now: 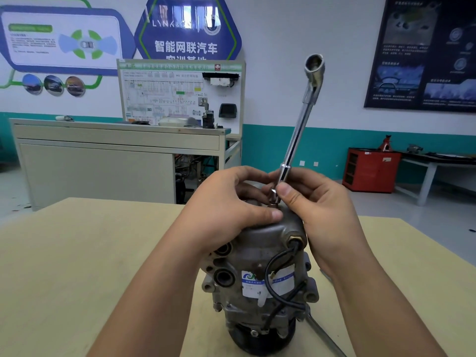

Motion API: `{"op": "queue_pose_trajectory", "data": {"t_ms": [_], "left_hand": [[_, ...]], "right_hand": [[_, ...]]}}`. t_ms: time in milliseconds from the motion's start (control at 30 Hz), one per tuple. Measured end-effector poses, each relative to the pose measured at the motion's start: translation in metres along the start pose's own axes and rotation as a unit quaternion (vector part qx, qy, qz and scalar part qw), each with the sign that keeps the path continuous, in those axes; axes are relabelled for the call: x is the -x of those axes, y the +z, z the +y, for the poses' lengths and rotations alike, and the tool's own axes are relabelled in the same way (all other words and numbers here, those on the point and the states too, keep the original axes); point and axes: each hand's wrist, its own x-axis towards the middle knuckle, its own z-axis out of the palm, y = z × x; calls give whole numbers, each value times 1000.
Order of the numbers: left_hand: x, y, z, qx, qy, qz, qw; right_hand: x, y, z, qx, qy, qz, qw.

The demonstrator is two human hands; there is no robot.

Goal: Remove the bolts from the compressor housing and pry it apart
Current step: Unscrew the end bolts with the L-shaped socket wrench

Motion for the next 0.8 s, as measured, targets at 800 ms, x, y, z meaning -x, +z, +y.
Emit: {"op": "queue_pose_trajectory", "data": {"t_ms": [800], "left_hand": [[-10, 17, 1, 53, 99, 105, 988]], "right_hand": [[0, -4, -3, 110, -20, -24, 993]]}}
